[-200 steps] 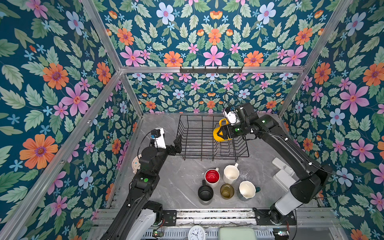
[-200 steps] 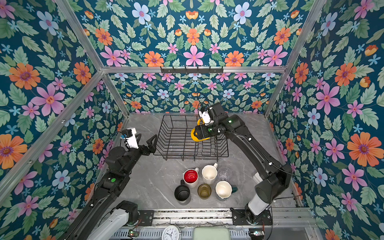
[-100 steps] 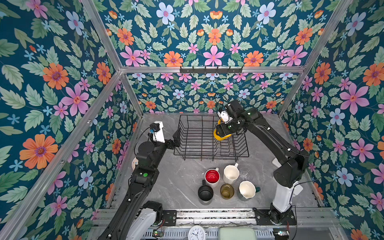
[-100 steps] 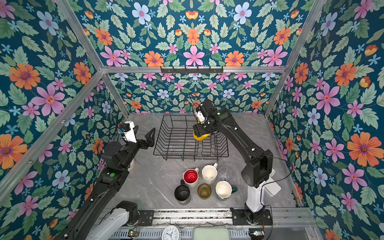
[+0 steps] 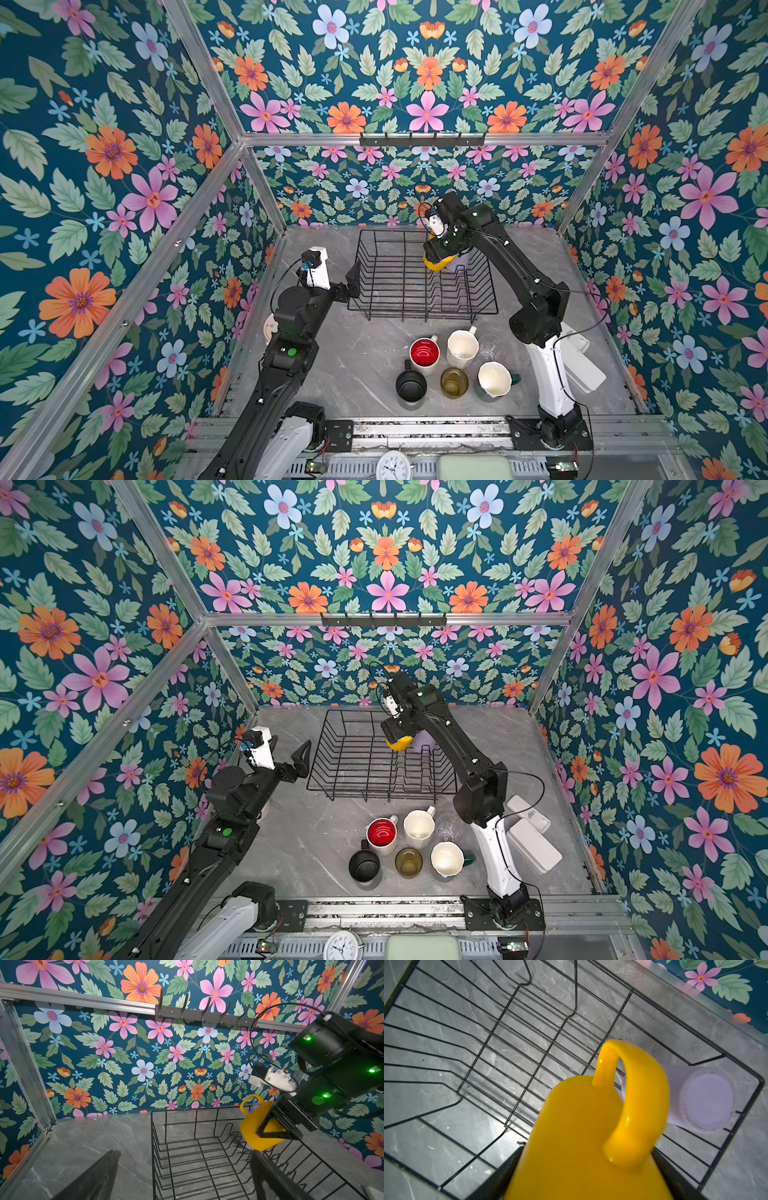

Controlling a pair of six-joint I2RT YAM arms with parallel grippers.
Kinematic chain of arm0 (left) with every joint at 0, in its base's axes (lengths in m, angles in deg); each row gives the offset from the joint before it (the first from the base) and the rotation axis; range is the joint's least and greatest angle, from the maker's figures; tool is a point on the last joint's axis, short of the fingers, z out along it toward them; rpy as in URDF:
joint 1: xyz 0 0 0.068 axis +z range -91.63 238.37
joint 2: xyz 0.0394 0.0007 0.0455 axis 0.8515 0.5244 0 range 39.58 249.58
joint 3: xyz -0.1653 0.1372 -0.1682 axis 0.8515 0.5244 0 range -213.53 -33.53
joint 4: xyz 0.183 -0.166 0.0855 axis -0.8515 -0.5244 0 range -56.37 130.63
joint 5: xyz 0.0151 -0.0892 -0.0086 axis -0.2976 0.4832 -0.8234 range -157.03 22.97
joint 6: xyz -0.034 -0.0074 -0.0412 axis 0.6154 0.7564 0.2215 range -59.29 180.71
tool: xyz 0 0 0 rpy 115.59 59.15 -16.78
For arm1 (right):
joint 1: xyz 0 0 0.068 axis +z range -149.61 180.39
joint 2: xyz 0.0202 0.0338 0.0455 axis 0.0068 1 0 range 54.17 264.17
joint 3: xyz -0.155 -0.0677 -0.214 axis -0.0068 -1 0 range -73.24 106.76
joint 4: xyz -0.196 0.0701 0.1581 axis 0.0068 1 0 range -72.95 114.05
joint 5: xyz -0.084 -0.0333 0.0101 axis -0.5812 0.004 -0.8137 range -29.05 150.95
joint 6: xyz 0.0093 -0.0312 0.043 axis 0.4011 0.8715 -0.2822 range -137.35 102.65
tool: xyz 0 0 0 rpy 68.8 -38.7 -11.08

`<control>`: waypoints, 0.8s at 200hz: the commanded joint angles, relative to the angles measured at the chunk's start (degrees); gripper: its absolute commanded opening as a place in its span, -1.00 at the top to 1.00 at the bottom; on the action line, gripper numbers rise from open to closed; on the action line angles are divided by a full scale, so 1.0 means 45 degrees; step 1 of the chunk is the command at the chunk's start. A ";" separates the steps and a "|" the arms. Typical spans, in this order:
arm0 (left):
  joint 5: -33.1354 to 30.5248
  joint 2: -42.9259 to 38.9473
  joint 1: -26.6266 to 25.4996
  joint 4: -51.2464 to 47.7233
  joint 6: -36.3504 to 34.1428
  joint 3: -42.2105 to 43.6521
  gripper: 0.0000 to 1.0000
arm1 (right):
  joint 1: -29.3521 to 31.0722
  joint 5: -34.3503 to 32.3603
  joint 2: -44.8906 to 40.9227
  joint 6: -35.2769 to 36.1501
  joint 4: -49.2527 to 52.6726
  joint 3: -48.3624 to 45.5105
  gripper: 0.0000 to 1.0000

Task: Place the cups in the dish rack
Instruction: 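Carry the yellow mug upside down into the rack beside the lilac mug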

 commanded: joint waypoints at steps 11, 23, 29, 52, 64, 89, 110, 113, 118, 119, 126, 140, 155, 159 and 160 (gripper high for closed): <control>0.0132 -0.0158 0.0043 0.0172 -0.0038 0.0024 -1.00 | -0.0105 -0.0306 0.0731 0.0283 0.0347 0.1092 1.00; 0.0180 -0.0202 0.0062 0.0151 -0.0018 0.0022 -0.99 | -0.0129 -0.0373 0.0919 0.0302 0.0264 0.1205 1.00; 0.0208 -0.0199 0.0067 0.0151 -0.0008 0.0022 -1.00 | -0.0162 -0.0394 0.0974 0.0285 0.0181 0.1207 1.00; 0.0264 -0.0236 0.0078 0.0151 0.0016 0.0035 -1.00 | -0.0234 -0.0302 0.1149 0.0370 -0.0111 0.1206 1.00; 0.0306 -0.0228 0.0082 0.0151 0.0021 0.0022 -0.99 | -0.0243 -0.0334 0.1246 0.0502 -0.0264 0.1205 1.00; 0.0370 -0.0238 0.0102 0.0151 0.0060 0.0022 -0.99 | -0.0243 -0.0499 0.1519 0.0760 -0.0500 0.1320 1.00; 0.0376 -0.0256 0.0123 0.0140 0.0068 0.0043 -0.99 | -0.0232 -0.0557 0.1811 0.0979 -0.0551 0.1562 1.00; 0.0400 -0.0240 0.0104 0.0147 0.0078 0.0042 -0.99 | -0.0239 -0.0552 0.1855 0.1000 -0.0536 0.1590 1.00; 0.0406 -0.0238 0.0118 0.0151 0.0079 0.0042 -0.99 | -0.0244 -0.0551 0.1915 0.1041 -0.0577 0.1632 1.00; 0.0406 -0.0238 0.0129 0.0151 0.0070 0.0042 -0.99 | -0.0245 -0.0541 0.1929 0.1053 -0.0574 0.1644 1.00; 0.0420 -0.0238 0.0136 0.0142 0.0062 0.0046 -0.99 | -0.0244 -0.0551 0.1995 0.1098 -0.0602 0.1674 1.00; 0.0435 -0.0238 0.0121 0.0132 0.0081 0.0042 -1.00 | -0.0234 -0.0570 0.2095 0.1141 -0.0719 0.1694 1.00; 0.0430 -0.0238 0.0135 0.0132 0.0089 0.0042 -1.00 | -0.0234 -0.0572 0.2223 0.1182 -0.0823 0.1731 1.00; 0.0444 -0.0238 0.0124 0.0132 0.0094 0.0042 -0.99 | -0.0243 -0.0571 0.2269 0.1187 -0.0824 0.1751 1.00; 0.0444 -0.0238 0.0132 0.0132 0.0096 0.0042 -0.99 | -0.0244 -0.0571 0.2272 0.1184 -0.0824 0.1762 1.00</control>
